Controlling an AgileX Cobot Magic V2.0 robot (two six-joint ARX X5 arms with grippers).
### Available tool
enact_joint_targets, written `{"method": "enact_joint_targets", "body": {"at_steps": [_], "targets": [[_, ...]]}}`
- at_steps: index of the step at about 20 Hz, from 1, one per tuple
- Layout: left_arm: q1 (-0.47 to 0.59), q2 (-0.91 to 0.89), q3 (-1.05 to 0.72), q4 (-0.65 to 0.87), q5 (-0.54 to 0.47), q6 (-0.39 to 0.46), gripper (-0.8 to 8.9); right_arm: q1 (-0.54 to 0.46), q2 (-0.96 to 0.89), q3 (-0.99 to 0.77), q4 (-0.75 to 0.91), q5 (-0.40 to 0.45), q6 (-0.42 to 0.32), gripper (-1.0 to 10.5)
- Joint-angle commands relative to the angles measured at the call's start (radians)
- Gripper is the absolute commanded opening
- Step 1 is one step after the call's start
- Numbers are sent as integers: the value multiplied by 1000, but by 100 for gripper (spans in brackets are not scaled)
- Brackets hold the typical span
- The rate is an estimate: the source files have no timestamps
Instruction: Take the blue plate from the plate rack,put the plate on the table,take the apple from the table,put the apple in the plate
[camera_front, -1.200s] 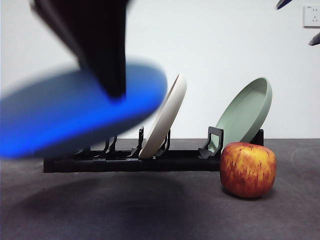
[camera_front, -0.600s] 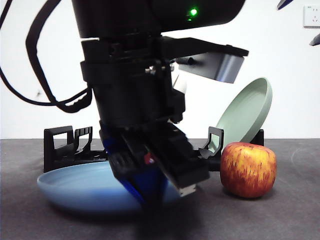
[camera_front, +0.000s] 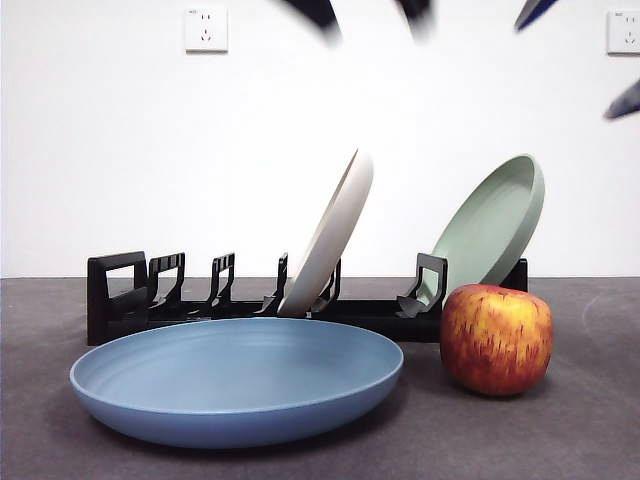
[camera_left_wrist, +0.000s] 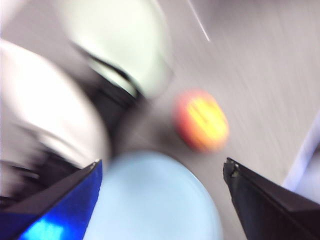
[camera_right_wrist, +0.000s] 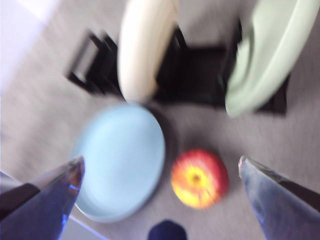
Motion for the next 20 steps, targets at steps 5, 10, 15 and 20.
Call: {"method": "enact_joint_targets", "body": {"at_steps": [5,10,15,20], "targets": [[106,-293,156,-31,-18,-13,408,210,177,4,-6,232,-16,638],[118,-446,197,-61,-18,-13,408,290,412,4,43,357,-15,634],[118,-504,197,-137,-18,-25,407,299,614,4,148,369,-15,629],[118,-505,197,-216,-18,-44,407,299,647,4,164,369,19,16]]}}
